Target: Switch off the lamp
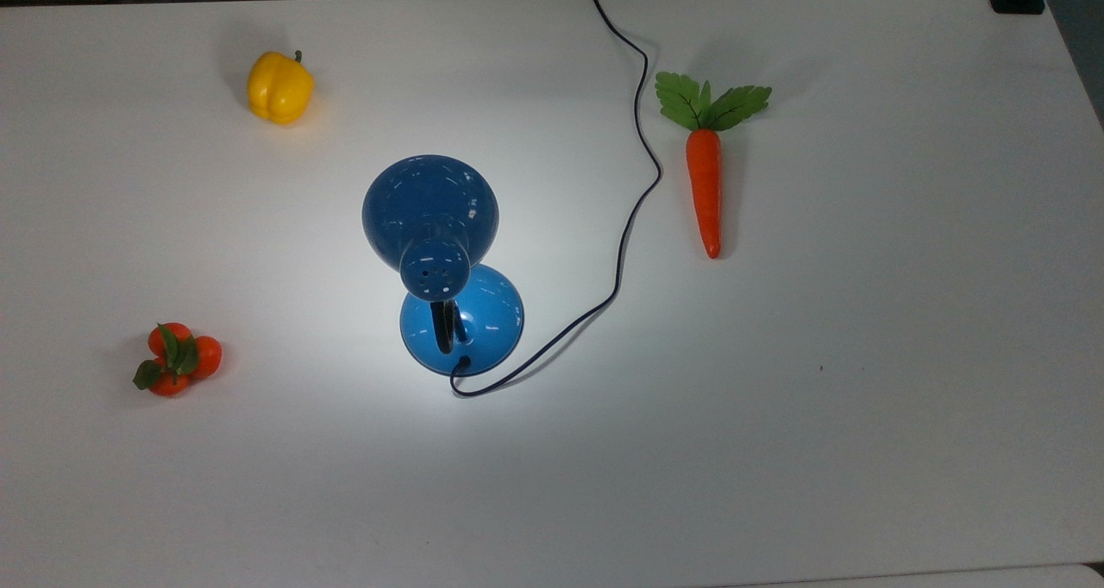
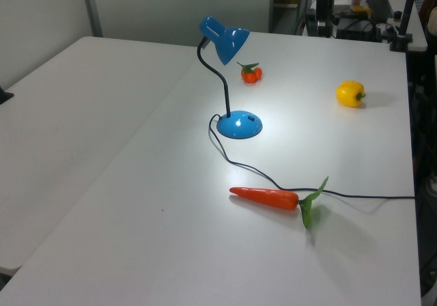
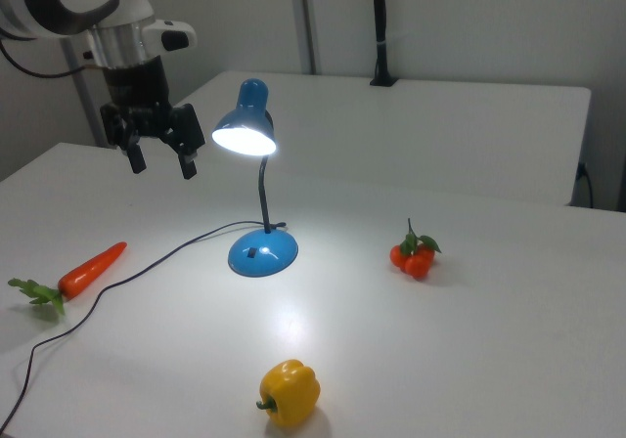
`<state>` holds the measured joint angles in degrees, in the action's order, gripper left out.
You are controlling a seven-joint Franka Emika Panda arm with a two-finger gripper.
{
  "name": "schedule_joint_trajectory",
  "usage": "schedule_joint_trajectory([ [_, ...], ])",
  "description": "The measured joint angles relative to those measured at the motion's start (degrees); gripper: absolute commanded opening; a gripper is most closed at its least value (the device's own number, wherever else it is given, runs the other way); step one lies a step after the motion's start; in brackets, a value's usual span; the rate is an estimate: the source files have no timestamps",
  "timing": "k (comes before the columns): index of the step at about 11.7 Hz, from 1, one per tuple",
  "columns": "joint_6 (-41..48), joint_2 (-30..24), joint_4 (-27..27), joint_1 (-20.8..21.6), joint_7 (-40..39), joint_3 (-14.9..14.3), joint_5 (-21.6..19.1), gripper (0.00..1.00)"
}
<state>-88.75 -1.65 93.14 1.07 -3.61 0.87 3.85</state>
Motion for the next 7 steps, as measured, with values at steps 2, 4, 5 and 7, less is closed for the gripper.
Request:
schedule_joint_trajectory([
  [2,0.00,1.33,-1.77,-0.01,0.82,0.00,0.00,1.00],
  [4,0.00,2.45,-2.71,0.00,1.17,0.00,0.00,1.00],
  [5,0.00,2.68,-2.86,0.00,1.24,0.00,0.00,0.98],
  [7,0.00,2.72,-2.93,0.00,1.33,0.00,0.00,0.49],
])
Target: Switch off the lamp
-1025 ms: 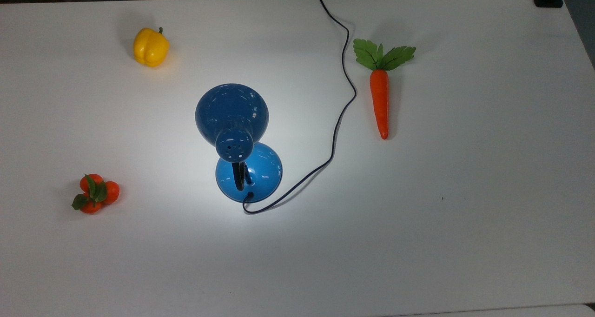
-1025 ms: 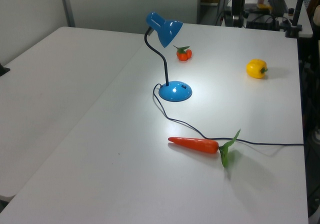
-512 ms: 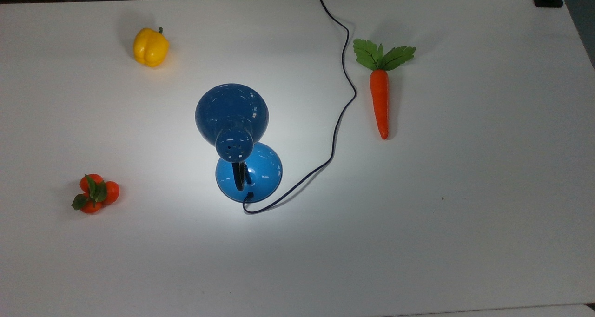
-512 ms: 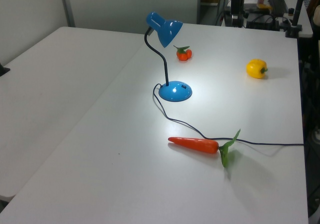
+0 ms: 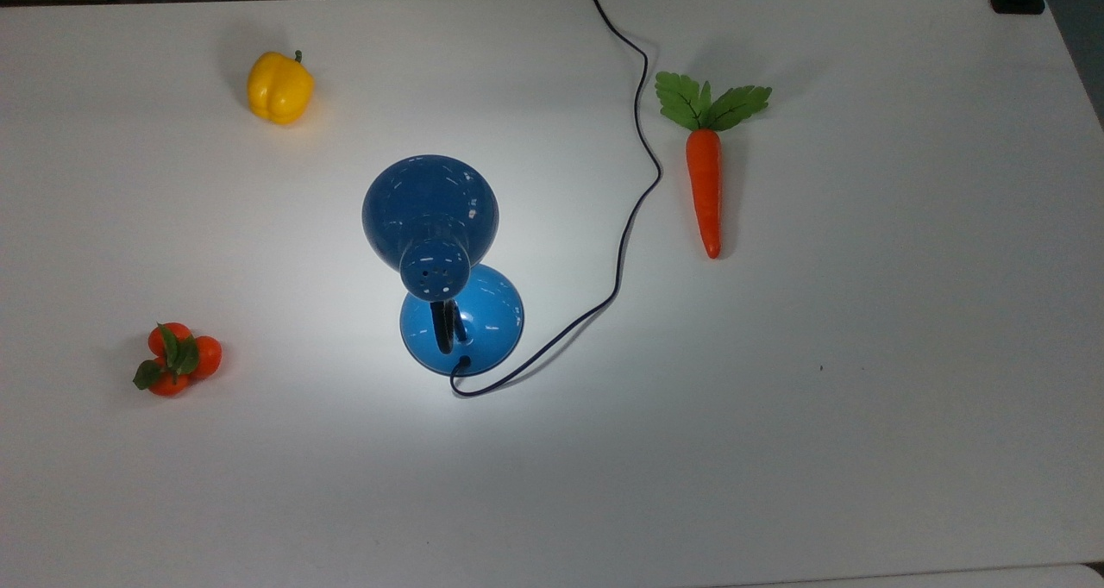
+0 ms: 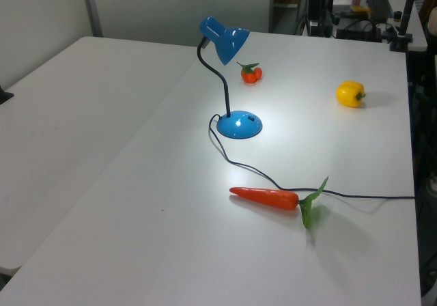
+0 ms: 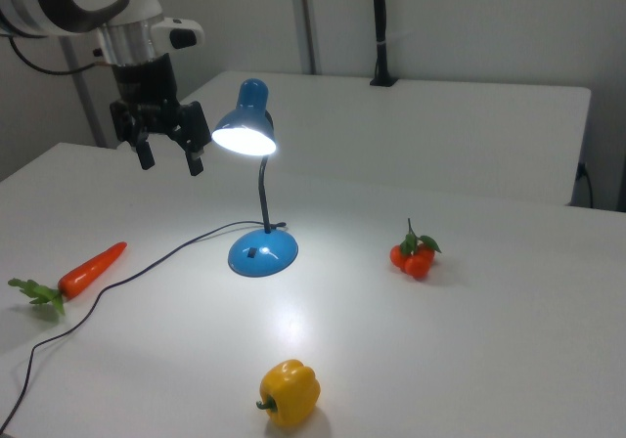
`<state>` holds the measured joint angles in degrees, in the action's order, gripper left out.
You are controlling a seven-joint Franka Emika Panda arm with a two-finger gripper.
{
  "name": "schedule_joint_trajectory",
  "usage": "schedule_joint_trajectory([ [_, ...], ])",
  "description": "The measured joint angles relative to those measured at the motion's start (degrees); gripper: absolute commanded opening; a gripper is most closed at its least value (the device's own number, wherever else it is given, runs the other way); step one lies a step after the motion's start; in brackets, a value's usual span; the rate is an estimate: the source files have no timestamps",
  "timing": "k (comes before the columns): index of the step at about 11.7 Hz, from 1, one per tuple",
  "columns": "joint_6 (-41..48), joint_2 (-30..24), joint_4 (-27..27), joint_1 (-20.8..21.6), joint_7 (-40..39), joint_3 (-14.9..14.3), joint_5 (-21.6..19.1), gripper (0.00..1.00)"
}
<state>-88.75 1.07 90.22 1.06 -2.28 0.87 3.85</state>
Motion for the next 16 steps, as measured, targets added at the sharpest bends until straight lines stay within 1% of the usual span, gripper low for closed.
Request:
schedule_joint_trajectory([
  [1,0.00,0.00,0.00,0.00,0.01,0.00,0.00,0.20],
  [2,0.00,0.01,0.00,0.00,0.01,0.00,0.00,0.00],
  [12,0.00,0.13,0.15,0.00,0.02,0.00,0.00,0.00],
  [14,-0.01,0.52,0.97,0.00,0.02,0.00,0.00,0.00],
  [16,-3.63,1.63,3.62,-0.03,0.02,0.00,0.00,0.00],
])
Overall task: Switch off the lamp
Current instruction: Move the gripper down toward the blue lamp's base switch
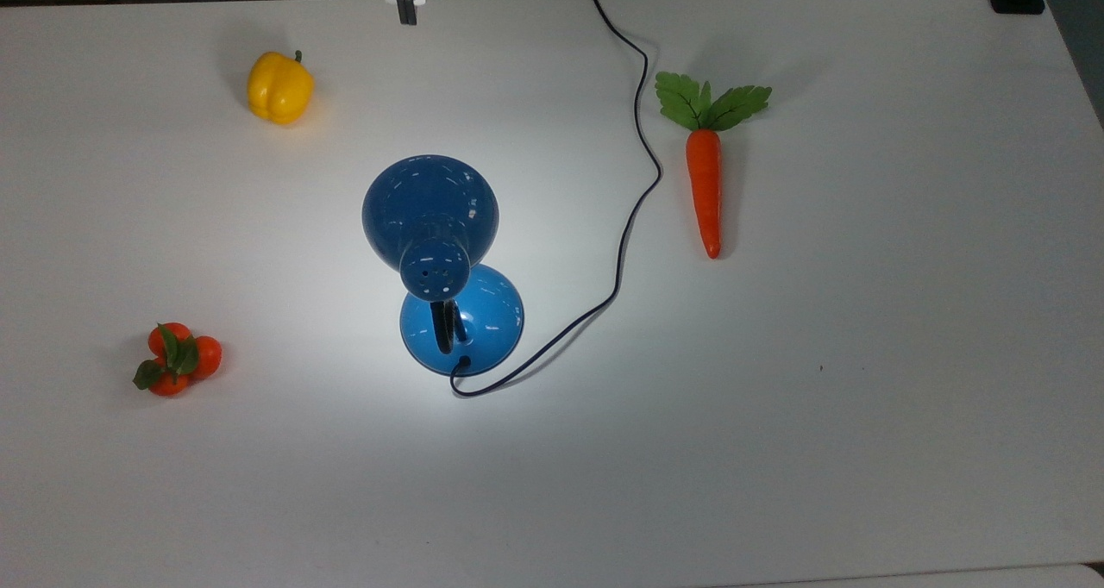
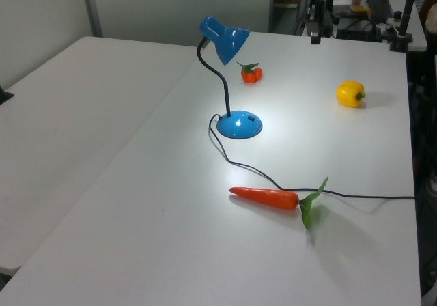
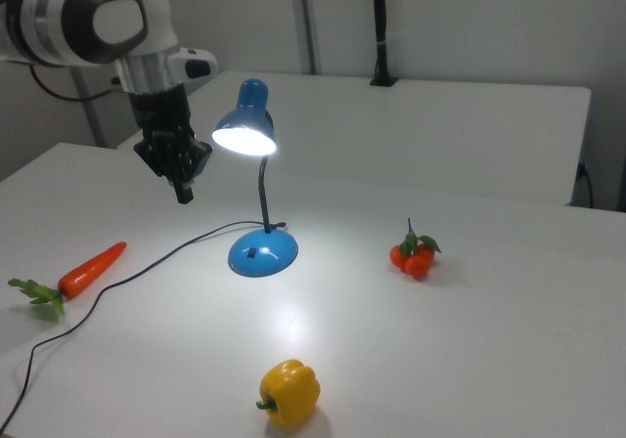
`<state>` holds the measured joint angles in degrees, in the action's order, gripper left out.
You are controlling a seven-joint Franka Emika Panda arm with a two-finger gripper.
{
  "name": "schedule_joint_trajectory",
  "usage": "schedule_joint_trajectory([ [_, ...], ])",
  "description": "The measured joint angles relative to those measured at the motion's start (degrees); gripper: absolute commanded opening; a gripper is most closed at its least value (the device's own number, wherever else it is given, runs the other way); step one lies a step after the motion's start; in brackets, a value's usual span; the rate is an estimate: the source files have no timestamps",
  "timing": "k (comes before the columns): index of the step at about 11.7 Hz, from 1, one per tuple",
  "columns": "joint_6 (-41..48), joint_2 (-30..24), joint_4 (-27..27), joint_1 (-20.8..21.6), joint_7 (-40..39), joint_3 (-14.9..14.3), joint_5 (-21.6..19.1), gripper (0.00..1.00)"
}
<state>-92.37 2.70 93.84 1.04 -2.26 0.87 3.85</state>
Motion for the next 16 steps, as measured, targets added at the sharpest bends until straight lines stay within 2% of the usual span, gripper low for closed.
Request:
schedule_joint_trajectory([
  [5,-13.52,2.52,7.70,-0.93,0.00,-0.16,0.00,0.00],
  [9,-28.15,5.93,14.28,-0.96,0.00,-0.16,0.00,0.00],
  [16,-41.70,12.77,14.88,-1.98,0.00,-0.18,0.00,0.00],
])
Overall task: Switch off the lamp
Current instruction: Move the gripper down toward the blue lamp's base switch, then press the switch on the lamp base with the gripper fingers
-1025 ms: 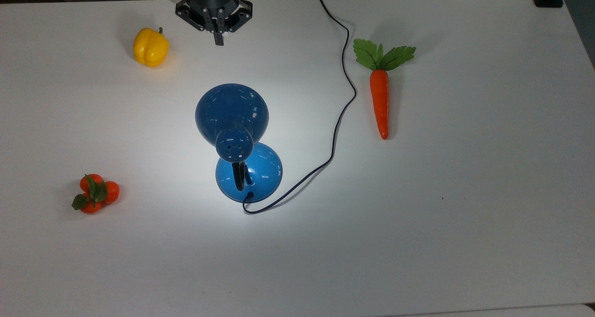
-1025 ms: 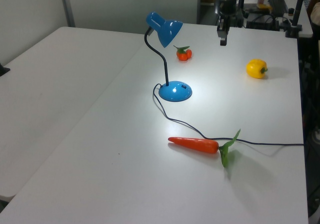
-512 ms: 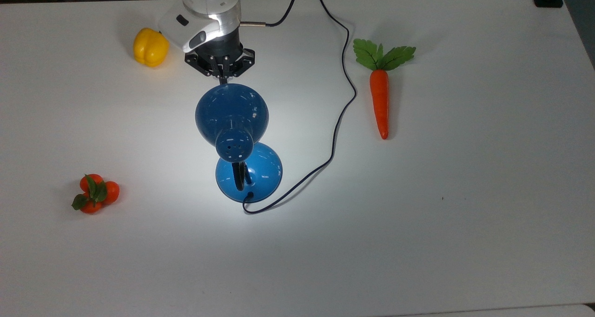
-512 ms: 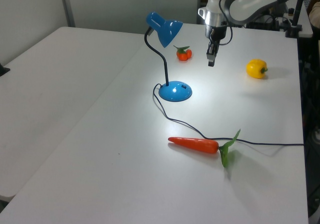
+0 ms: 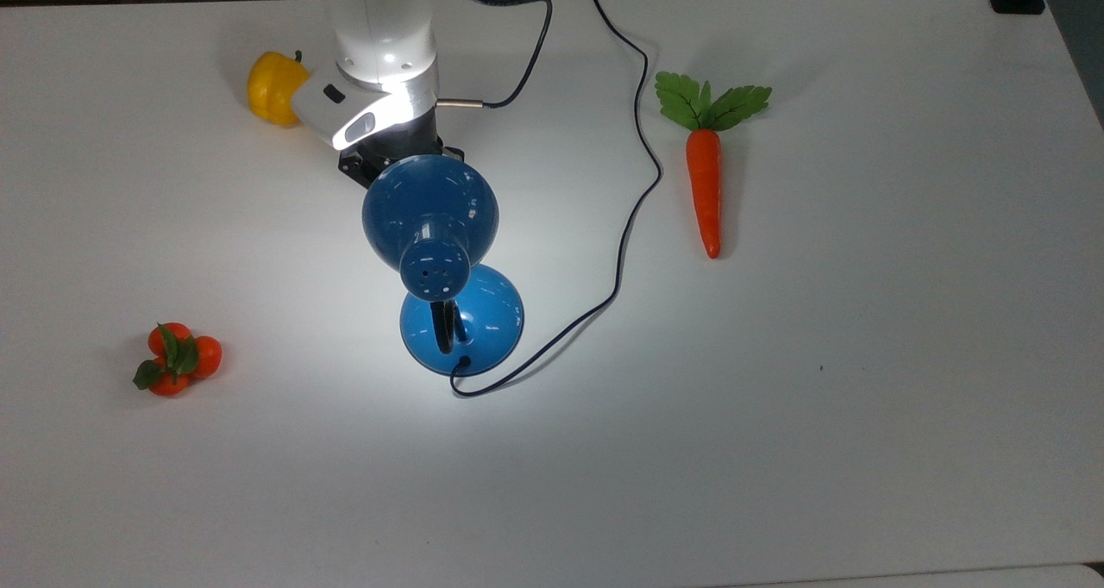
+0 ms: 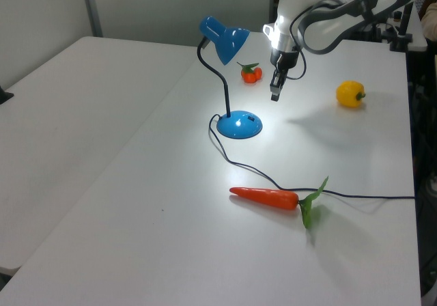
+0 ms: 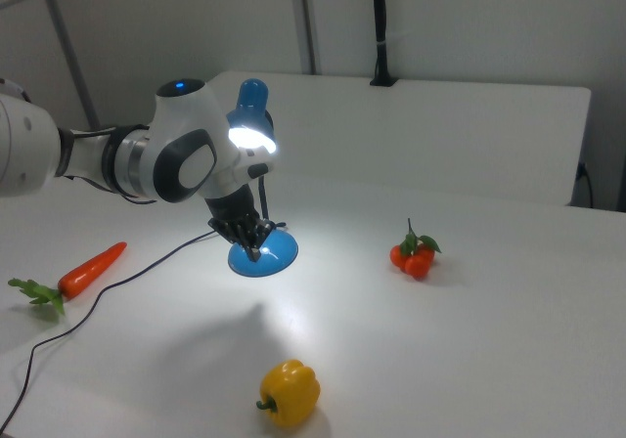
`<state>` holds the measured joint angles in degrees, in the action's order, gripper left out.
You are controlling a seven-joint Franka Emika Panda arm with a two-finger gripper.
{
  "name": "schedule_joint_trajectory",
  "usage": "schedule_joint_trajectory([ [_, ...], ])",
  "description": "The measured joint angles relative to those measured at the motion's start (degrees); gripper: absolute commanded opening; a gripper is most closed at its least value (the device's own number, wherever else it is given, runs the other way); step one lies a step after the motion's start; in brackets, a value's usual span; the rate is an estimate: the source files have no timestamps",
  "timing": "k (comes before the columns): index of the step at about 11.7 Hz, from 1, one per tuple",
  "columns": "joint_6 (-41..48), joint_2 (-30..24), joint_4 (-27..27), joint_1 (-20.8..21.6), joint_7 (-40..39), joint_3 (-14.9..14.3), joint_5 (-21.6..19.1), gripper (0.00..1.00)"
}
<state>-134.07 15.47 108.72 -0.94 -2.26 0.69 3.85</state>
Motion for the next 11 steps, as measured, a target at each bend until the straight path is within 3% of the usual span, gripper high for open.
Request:
schedule_joint_trajectory([
  [11,-12.28,5.02,-0.07,1.91,0.00,1.07,0.00,0.00],
])
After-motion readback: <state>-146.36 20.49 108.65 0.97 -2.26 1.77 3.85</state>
